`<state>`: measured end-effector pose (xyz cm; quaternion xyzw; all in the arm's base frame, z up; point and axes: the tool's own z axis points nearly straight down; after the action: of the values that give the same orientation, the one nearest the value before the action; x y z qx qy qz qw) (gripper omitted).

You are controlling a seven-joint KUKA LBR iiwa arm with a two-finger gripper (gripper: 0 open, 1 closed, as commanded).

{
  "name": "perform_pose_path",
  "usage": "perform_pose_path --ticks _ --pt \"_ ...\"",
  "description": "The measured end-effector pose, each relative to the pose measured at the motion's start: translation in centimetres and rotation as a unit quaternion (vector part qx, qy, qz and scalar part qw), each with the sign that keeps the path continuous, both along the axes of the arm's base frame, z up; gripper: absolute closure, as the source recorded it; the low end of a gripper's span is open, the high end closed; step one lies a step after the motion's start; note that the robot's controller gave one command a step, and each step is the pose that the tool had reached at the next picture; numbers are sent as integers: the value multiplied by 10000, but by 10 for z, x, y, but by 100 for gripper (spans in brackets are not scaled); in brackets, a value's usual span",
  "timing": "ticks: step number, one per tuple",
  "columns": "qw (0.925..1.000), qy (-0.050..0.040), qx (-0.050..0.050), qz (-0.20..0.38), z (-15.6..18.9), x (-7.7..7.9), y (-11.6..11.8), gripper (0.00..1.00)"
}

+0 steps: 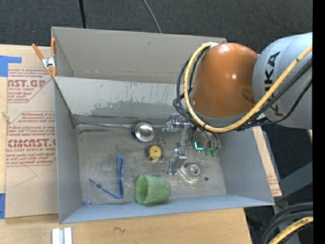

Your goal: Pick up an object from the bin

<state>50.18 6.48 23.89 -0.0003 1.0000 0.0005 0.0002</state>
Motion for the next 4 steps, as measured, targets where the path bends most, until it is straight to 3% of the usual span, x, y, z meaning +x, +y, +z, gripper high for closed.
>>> perform_pose_path --ticks 1,2,3,4 --pt "9844 -99 18 -1755 -154 37 4 0" --pt "9988 -9 11 -497 -161 86 -10 0" --pt "9986 -94 10 -516 -160 90 -12 100" --pt "9987 -31 4 -513 -164 86 -12 0"
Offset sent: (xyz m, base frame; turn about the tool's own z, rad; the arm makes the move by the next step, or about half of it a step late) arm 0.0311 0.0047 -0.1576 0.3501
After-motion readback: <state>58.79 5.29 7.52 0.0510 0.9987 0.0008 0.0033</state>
